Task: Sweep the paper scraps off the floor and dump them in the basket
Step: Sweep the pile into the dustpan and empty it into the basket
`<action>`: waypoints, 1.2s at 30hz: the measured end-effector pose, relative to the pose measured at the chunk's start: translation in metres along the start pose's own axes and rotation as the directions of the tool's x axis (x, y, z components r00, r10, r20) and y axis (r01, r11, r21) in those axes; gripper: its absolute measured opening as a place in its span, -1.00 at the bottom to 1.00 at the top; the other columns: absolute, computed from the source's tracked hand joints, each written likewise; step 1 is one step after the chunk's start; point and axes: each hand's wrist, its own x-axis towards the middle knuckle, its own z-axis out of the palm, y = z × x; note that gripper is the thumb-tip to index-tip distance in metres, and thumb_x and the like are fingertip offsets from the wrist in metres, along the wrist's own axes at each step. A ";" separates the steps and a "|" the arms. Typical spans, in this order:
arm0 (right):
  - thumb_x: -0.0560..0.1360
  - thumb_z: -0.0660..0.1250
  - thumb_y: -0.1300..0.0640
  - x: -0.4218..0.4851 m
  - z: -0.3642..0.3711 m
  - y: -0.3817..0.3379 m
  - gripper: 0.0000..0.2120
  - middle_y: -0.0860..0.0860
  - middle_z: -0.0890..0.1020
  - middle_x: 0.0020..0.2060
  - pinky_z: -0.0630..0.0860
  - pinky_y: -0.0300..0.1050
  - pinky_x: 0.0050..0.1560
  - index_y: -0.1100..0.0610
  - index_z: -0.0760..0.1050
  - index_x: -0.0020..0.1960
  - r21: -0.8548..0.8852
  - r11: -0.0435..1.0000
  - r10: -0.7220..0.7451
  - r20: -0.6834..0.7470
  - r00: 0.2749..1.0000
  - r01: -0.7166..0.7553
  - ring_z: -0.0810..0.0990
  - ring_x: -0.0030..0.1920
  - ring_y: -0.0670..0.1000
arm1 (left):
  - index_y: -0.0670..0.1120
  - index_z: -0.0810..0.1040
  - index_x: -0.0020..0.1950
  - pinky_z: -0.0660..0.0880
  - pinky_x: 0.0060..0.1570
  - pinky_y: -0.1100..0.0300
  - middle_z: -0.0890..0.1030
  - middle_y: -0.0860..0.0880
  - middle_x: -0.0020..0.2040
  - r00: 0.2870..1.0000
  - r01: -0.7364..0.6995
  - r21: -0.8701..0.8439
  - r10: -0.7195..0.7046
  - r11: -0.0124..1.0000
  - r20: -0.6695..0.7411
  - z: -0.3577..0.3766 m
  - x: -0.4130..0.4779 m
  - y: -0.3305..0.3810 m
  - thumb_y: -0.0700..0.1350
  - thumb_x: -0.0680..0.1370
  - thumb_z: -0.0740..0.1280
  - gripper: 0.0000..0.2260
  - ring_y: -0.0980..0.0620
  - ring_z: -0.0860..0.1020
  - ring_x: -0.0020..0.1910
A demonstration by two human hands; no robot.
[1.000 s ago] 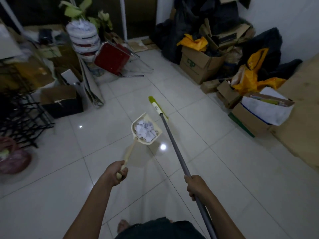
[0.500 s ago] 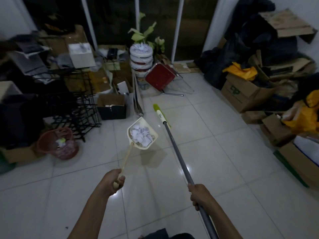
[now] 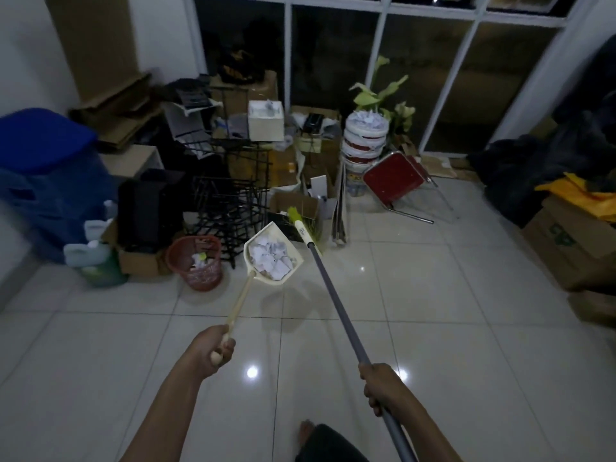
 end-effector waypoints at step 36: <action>0.60 0.13 -0.03 0.067 0.220 -0.214 -0.70 0.06 0.41 -0.43 0.30 -0.28 -0.54 0.24 0.37 0.02 -0.158 0.986 -0.024 0.182 0.983 0.053 0.35 -0.54 -0.03 | -0.22 0.37 -0.12 0.23 -0.66 0.46 0.35 -0.13 -0.39 0.954 -0.108 -0.034 0.094 0.994 -0.285 -0.200 0.101 0.187 -0.22 0.62 0.10 -0.85 0.13 0.27 -0.74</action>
